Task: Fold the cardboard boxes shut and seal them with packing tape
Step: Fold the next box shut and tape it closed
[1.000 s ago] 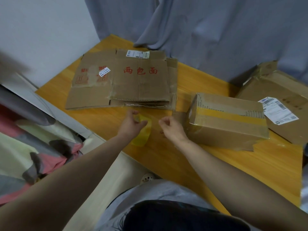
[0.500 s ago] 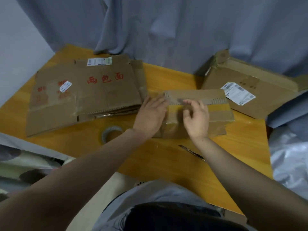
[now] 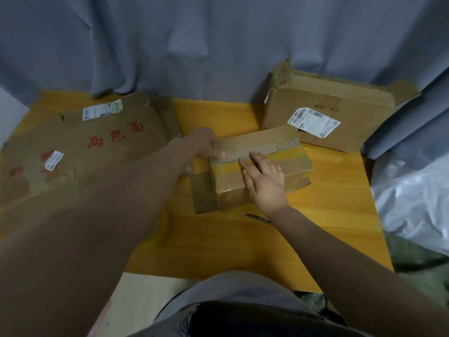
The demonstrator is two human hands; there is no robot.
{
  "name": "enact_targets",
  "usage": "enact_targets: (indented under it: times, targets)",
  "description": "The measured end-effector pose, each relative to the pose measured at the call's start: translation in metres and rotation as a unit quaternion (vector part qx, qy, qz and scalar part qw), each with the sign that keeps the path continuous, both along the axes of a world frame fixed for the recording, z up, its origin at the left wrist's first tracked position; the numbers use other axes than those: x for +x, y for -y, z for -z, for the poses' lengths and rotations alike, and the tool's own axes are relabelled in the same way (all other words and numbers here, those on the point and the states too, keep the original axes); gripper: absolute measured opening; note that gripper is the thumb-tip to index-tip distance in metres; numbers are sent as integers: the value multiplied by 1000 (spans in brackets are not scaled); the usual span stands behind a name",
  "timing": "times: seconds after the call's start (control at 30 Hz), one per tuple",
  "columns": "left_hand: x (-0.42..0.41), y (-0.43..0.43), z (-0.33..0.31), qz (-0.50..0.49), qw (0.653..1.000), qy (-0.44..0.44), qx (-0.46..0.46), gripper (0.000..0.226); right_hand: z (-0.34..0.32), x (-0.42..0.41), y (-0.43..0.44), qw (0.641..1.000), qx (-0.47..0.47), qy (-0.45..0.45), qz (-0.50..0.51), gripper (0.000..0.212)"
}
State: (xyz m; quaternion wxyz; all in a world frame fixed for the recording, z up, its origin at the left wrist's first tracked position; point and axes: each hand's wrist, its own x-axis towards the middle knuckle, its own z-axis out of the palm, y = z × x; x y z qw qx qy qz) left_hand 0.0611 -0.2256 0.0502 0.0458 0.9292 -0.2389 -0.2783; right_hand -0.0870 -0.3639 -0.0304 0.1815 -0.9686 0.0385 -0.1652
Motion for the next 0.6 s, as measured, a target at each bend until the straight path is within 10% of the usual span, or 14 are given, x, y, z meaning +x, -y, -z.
enact_targets:
  times: [0.17,0.27,0.43,0.5,0.6]
  targets:
    - [5,-7,4,-43,995,-82,-28,56,-9,-1,9,994,101,-12,-36,42]
    - [2,-14,3,-52,994,-84,-47,58,-10,-27,10,965,220,82,114,33]
    - [-11,-30,-1,-95,992,-72,-38,75,-12,-30,-17,759,586,-117,260,40]
    - [-17,-38,4,-123,986,-69,-88,103,-21,-11,-23,760,590,-147,229,49]
    - [-36,-44,3,-218,962,-71,-151,75,-36,12,-22,771,585,-163,190,54]
